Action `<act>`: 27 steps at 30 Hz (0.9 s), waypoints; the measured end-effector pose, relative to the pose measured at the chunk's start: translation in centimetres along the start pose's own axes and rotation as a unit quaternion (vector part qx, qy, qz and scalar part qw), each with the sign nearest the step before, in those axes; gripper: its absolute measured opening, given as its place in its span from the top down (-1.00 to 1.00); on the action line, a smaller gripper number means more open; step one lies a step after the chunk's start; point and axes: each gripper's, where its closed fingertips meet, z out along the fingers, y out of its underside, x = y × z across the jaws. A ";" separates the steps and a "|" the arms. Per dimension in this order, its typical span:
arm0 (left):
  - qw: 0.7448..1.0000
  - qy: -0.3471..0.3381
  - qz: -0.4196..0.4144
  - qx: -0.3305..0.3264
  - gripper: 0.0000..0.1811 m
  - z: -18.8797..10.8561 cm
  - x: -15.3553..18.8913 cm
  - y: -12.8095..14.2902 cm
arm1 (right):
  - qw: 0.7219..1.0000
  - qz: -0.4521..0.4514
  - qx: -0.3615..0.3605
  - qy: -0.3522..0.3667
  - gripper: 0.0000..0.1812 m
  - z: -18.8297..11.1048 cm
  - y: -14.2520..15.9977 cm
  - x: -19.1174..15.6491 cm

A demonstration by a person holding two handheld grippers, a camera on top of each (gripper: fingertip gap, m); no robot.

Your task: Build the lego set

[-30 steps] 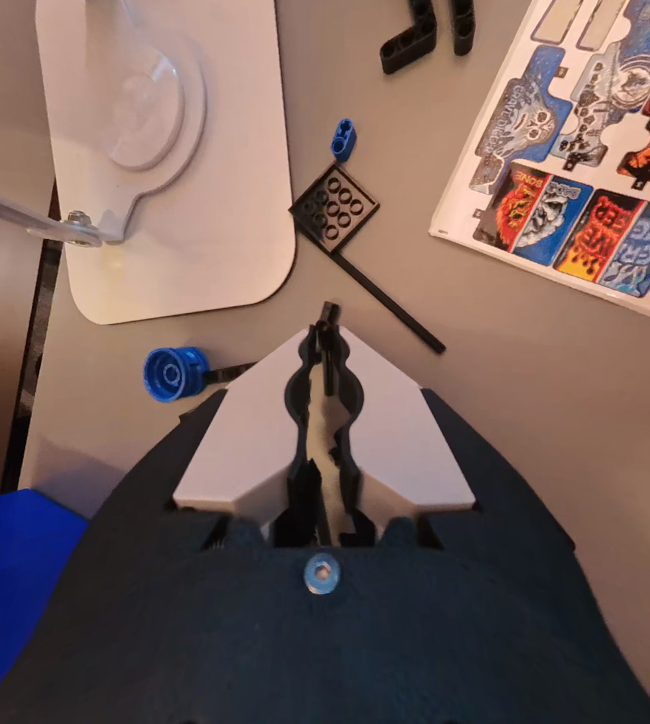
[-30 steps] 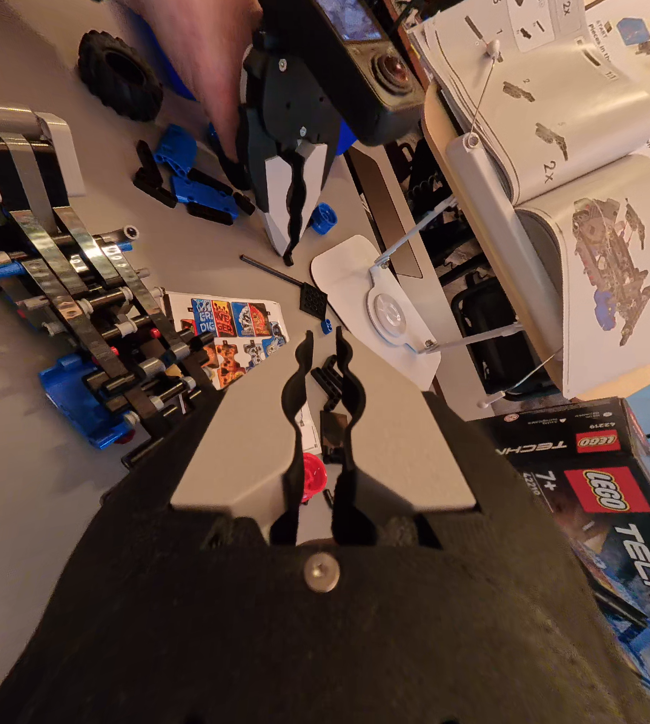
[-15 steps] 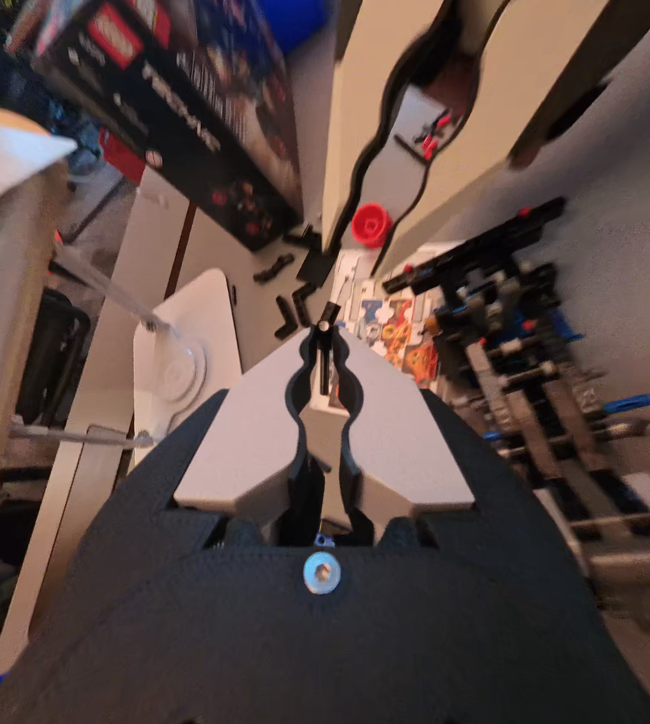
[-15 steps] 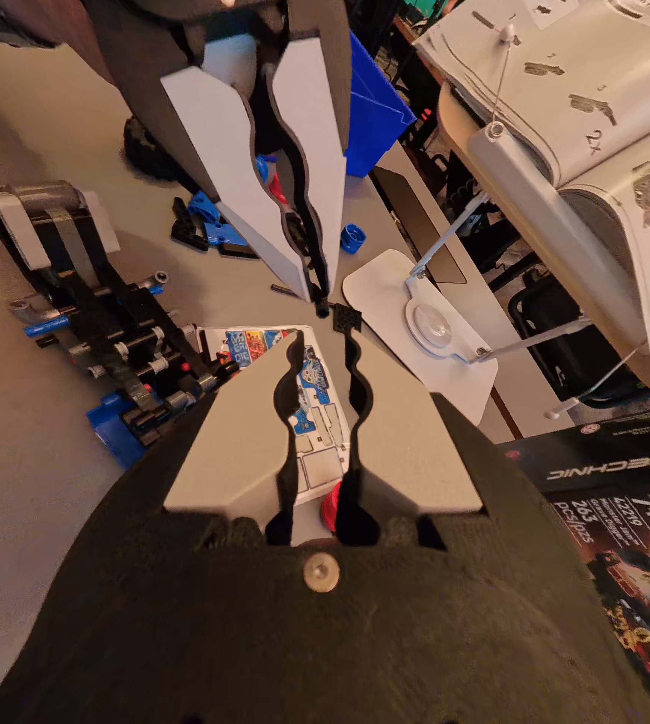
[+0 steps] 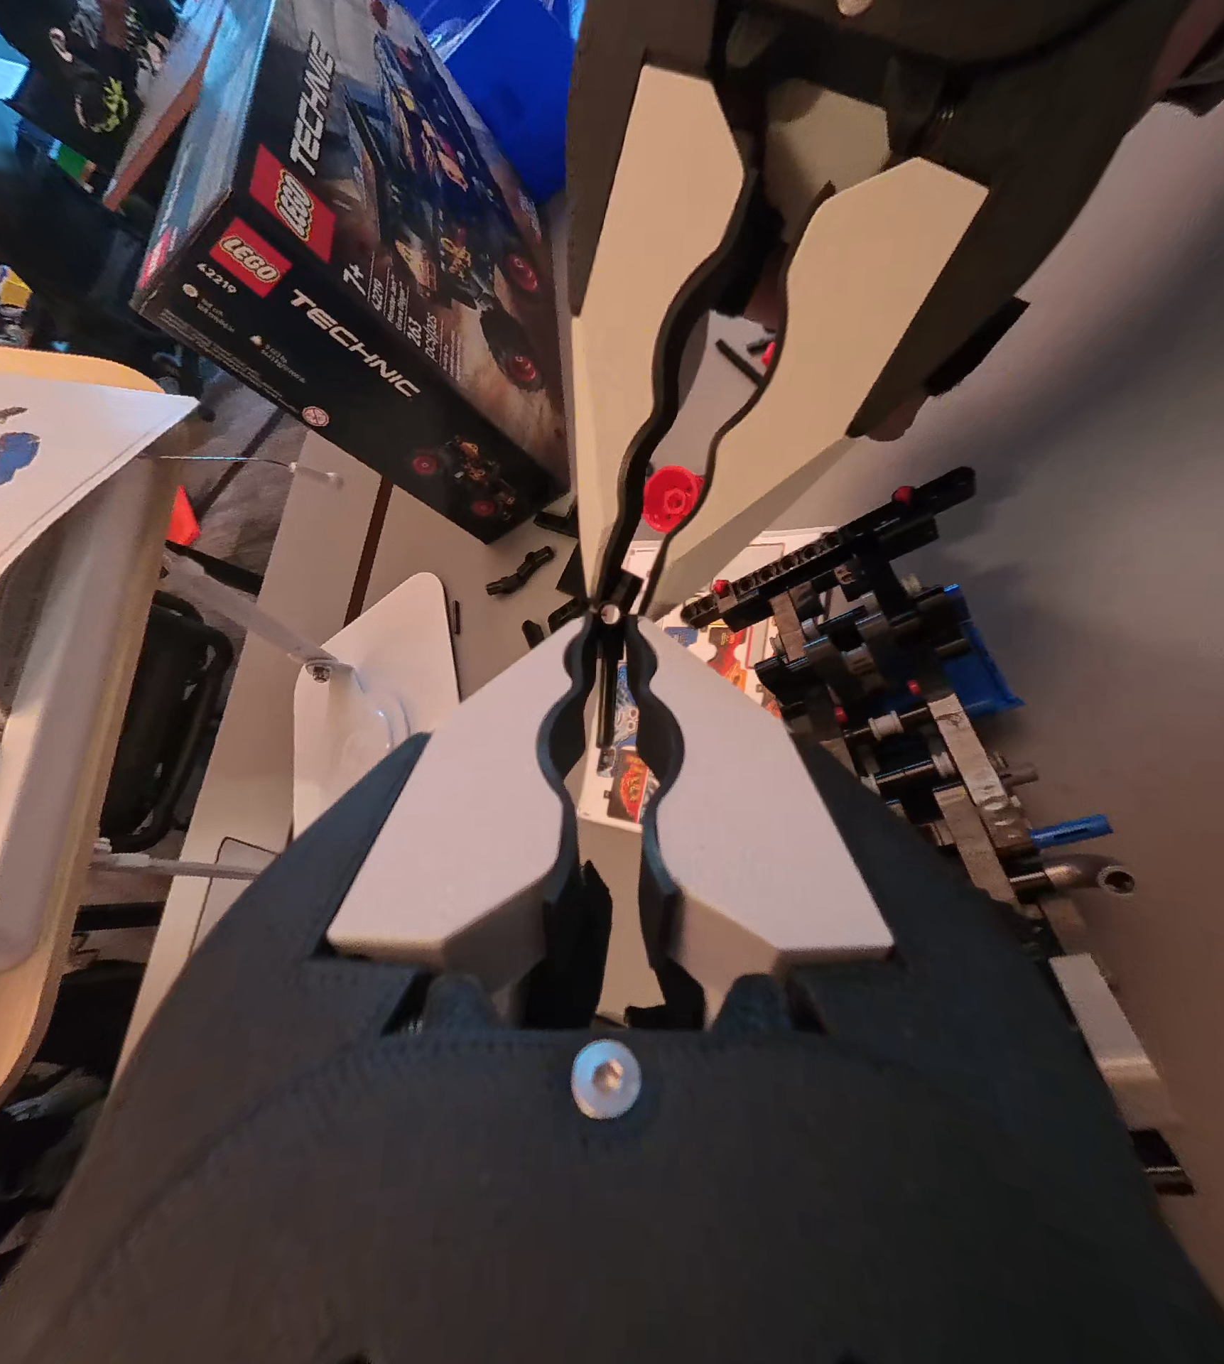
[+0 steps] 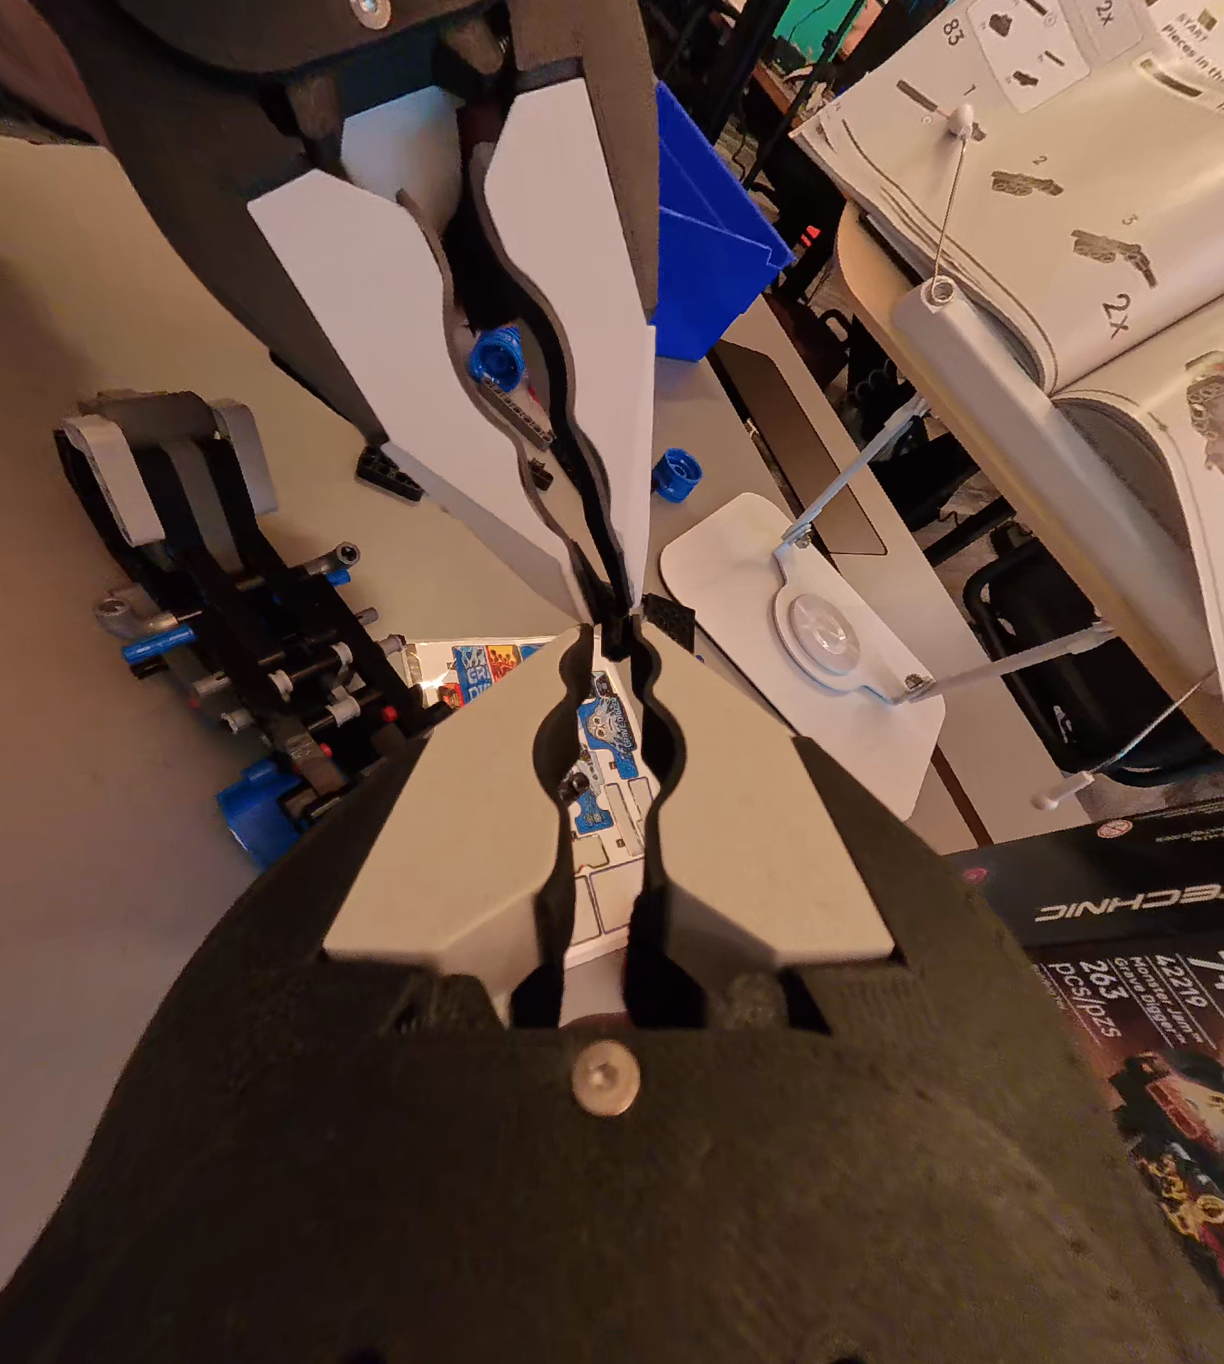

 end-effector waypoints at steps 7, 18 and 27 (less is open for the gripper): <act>1.000 -0.025 0.009 0.005 0.94 -0.4 0.0 0.0 | 1.000 0.015 0.004 -0.006 0.94 0.0 -0.2 -0.2; 0.998 -0.016 -0.054 -0.017 0.67 -4.4 -1.4 2.2 | 0.999 0.037 0.018 0.011 0.94 -0.6 -0.5 0.9; 0.977 0.013 -0.148 -0.155 0.69 -10.3 -0.5 12.2 | 0.999 0.047 0.013 0.021 0.94 -1.2 0.1 2.0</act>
